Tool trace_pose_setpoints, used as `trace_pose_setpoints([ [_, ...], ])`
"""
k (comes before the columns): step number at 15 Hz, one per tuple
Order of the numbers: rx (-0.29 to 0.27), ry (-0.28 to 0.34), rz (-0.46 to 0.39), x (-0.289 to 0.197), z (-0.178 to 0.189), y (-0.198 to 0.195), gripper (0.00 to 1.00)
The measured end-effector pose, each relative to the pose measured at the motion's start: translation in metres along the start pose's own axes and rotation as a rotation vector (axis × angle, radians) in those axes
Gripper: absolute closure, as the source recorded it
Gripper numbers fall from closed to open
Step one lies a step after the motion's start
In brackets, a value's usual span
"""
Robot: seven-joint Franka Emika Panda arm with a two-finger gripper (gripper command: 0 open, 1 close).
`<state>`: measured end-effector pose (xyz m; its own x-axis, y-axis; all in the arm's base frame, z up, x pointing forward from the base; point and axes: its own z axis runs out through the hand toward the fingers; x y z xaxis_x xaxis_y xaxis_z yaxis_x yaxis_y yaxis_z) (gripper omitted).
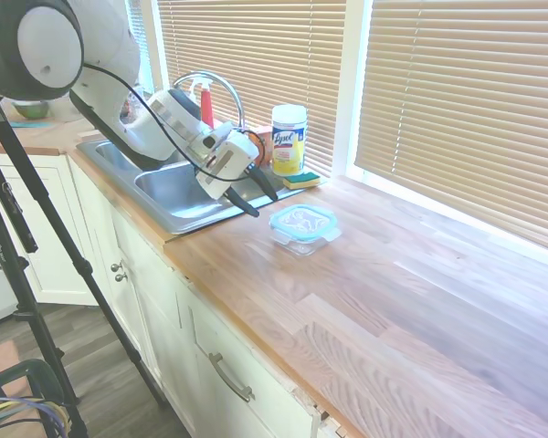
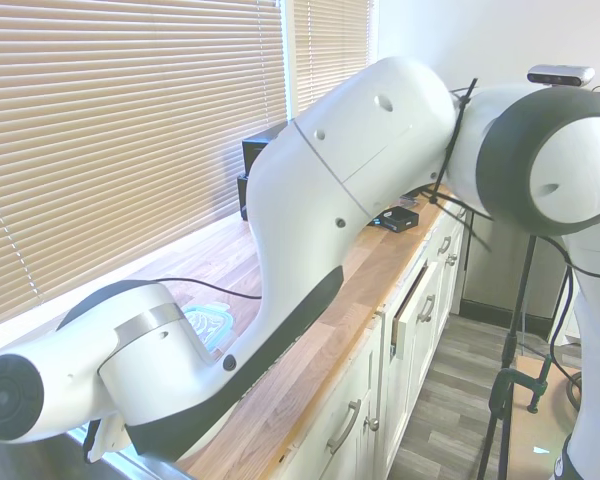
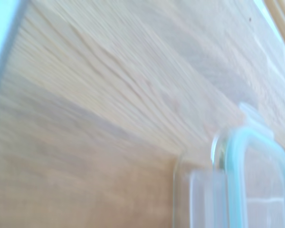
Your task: Uncover the lid of the food container
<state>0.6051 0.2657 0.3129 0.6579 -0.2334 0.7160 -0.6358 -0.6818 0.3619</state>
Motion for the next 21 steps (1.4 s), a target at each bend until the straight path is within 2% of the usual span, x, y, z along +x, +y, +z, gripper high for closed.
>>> trace_pose_setpoints([
  [3, -0.055, 0.036, 0.003, 0.005, 0.016, -0.007, 0.0],
  [10, -0.139, 0.046, -0.023, -0.002, 0.03, -0.007, 0.0],
  [11, -0.15, 0.047, -0.029, -0.002, 0.031, -0.006, 1.0],
  [16, -0.175, 0.046, -0.073, -0.01, 0.027, -0.007, 1.0],
  [21, -0.188, 0.047, -0.081, -0.013, 0.028, -0.007, 1.0],
])
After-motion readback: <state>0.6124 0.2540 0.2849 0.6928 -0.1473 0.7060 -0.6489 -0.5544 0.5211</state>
